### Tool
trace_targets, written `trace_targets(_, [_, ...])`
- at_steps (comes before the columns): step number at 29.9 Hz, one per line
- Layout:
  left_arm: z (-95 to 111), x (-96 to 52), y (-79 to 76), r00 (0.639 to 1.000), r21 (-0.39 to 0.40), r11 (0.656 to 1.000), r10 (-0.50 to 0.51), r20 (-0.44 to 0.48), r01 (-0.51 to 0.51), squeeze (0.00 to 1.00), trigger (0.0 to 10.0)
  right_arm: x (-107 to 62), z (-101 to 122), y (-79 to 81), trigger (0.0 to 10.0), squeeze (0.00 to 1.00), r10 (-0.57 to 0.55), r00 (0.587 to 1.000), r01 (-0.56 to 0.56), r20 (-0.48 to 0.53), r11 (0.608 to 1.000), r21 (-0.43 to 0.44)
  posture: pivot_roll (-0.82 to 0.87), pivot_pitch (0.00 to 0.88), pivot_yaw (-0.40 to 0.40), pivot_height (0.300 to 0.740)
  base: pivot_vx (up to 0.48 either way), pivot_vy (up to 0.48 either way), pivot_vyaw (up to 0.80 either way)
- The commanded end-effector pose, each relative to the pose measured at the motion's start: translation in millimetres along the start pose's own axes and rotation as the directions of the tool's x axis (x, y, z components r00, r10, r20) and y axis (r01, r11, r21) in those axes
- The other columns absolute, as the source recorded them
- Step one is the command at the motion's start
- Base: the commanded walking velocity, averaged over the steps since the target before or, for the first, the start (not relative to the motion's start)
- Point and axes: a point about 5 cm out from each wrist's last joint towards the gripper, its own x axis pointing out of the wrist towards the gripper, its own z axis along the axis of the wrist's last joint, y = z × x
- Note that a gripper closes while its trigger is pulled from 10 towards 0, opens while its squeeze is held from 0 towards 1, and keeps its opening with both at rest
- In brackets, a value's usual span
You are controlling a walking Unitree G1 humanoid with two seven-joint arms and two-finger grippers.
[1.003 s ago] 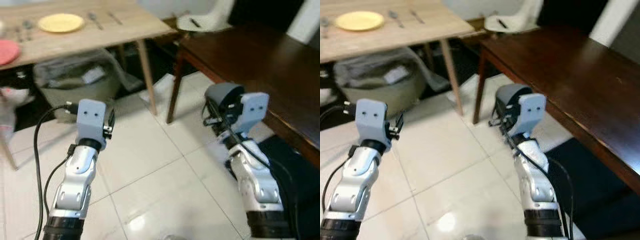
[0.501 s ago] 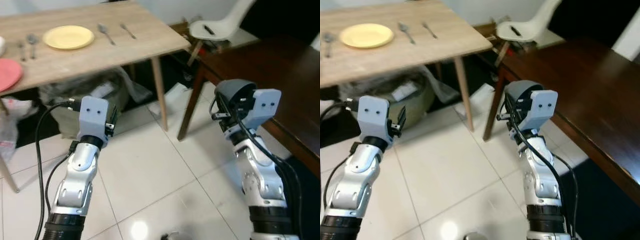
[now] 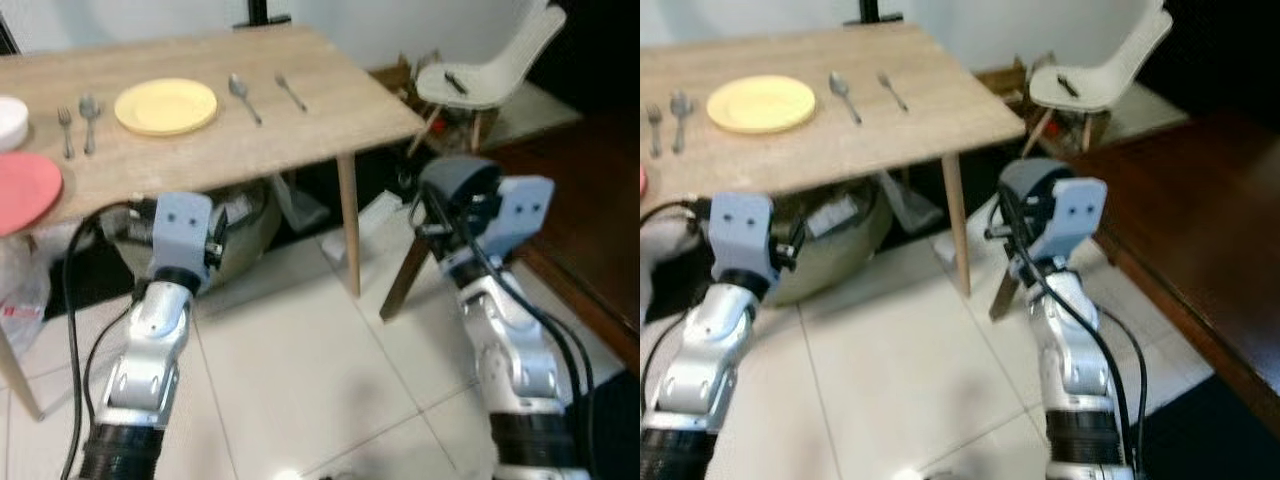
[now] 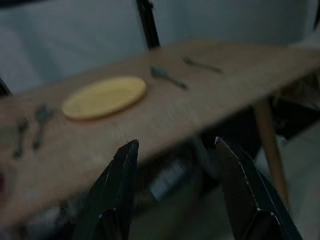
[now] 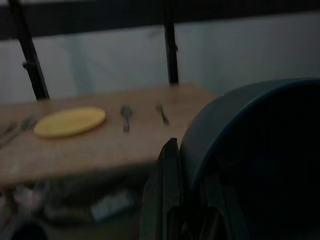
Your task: Setting the table
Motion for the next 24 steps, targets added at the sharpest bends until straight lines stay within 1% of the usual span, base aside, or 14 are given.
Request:
trace_targets(1, [-2.5,-0.9,4.5,1.0,0.025,1.0,0.007,-0.005,-0.007,0.0,10.0,2.0,4.2,5.5,10.0,0.0,0.023,0.999,-0.023,0.024,1.0,0.017,-0.1,0.0,-0.006,0.74,0.48,0.0,0.0])
trace_targets(9, [0.7,2.8,9.6,1.0,0.053,0.998,0.012,0.013,-0.013,0.0,10.0,5.5,9.3,5.6,10.0,0.0,0.02,0.999,-0.022,0.048,0.999,0.028,-0.1,0.0,-0.003,0.74,0.48,0.0,0.0])
trace_targets(24, [1.1,4.2,9.3,1.0,0.062,0.998,0.011,0.019,-0.012,0.0,10.0,4.5,7.0,5.9,10.0,0.0,0.017,0.999,-0.019,0.037,0.999,0.033,-0.1,0.0,-0.003,0.74,0.467,0.0,0.0])
